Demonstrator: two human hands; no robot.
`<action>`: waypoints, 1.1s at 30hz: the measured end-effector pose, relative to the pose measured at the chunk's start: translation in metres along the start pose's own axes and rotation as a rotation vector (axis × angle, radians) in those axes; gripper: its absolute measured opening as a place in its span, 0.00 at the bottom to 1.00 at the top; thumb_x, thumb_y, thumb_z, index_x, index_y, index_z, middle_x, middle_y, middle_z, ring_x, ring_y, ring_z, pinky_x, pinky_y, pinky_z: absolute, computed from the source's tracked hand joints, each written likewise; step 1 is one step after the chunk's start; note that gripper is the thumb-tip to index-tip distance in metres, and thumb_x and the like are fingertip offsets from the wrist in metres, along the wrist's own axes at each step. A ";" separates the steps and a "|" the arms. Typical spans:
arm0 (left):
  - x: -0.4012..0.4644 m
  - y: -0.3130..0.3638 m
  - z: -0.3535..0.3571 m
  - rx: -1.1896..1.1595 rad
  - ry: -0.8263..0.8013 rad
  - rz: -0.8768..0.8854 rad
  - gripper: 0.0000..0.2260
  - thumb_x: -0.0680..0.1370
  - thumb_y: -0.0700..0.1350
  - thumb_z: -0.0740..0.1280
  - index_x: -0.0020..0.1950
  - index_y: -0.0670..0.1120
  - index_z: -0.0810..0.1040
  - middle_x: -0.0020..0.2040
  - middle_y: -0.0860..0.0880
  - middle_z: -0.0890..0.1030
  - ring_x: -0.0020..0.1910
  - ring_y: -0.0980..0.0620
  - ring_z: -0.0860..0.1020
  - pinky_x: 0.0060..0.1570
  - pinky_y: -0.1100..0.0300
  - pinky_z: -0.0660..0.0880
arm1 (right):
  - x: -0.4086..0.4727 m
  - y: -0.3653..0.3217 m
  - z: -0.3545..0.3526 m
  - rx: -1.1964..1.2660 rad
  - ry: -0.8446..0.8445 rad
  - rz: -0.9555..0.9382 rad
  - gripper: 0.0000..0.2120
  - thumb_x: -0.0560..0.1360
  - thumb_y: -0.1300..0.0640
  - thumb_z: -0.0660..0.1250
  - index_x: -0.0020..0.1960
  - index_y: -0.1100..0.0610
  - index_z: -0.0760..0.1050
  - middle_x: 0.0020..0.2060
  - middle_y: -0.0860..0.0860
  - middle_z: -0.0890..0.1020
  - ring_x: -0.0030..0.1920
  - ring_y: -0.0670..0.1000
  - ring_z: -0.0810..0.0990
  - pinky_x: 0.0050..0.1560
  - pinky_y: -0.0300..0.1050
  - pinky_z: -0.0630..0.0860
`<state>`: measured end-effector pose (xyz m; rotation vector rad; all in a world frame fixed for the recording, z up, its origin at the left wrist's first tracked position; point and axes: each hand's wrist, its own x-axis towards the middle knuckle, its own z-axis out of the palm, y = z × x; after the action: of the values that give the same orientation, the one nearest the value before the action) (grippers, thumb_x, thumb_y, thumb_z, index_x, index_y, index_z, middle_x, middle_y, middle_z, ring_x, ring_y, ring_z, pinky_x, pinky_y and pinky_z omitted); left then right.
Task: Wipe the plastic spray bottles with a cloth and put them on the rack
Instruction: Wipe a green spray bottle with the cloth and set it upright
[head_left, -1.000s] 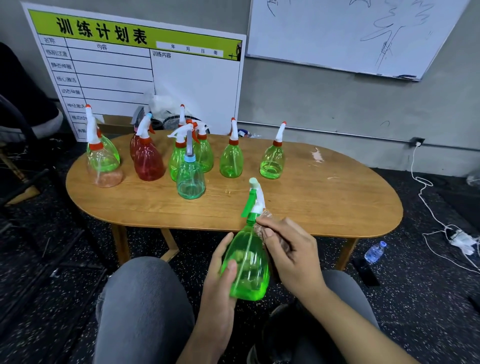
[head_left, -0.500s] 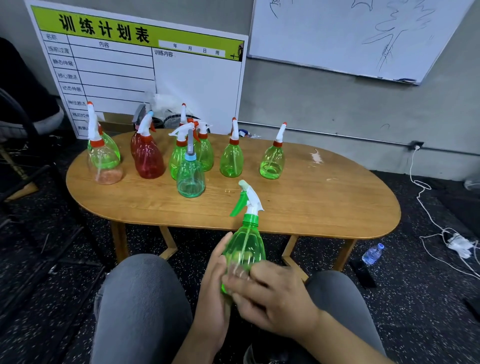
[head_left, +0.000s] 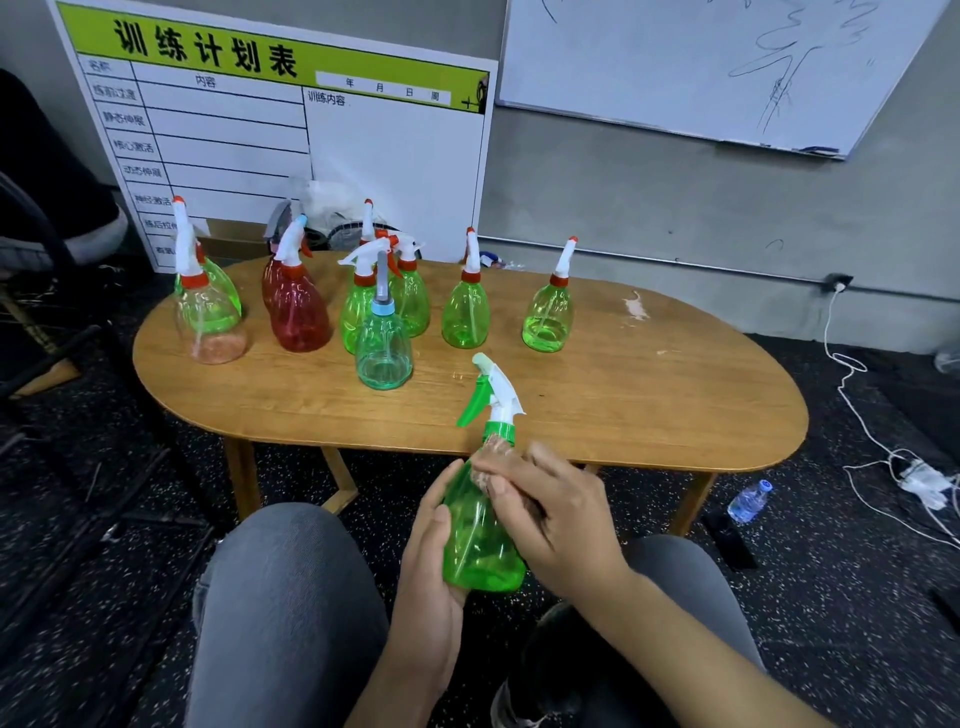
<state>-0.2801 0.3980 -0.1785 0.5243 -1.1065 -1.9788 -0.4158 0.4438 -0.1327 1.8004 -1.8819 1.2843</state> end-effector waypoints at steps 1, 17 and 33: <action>0.000 -0.001 -0.001 -0.013 0.005 -0.002 0.23 0.83 0.50 0.56 0.78 0.50 0.71 0.70 0.46 0.82 0.70 0.45 0.80 0.65 0.51 0.81 | -0.007 -0.004 0.000 -0.010 -0.024 -0.054 0.12 0.84 0.51 0.64 0.61 0.51 0.85 0.40 0.42 0.70 0.35 0.40 0.69 0.33 0.35 0.67; 0.000 0.001 0.001 -0.062 0.025 -0.015 0.23 0.83 0.51 0.57 0.77 0.51 0.72 0.71 0.47 0.82 0.70 0.45 0.80 0.64 0.48 0.81 | 0.006 0.004 0.005 0.071 0.023 0.105 0.14 0.84 0.50 0.63 0.62 0.50 0.85 0.37 0.42 0.71 0.32 0.42 0.71 0.31 0.37 0.68; 0.003 -0.002 -0.002 -0.098 0.065 0.015 0.34 0.74 0.56 0.76 0.78 0.53 0.72 0.71 0.43 0.81 0.63 0.44 0.83 0.55 0.48 0.82 | -0.017 0.007 -0.008 0.128 0.047 0.044 0.14 0.83 0.53 0.66 0.65 0.52 0.84 0.38 0.45 0.73 0.33 0.43 0.71 0.31 0.37 0.68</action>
<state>-0.2817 0.3956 -0.1812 0.5235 -0.9659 -1.9779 -0.4213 0.4603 -0.1421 1.7814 -1.8632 1.4804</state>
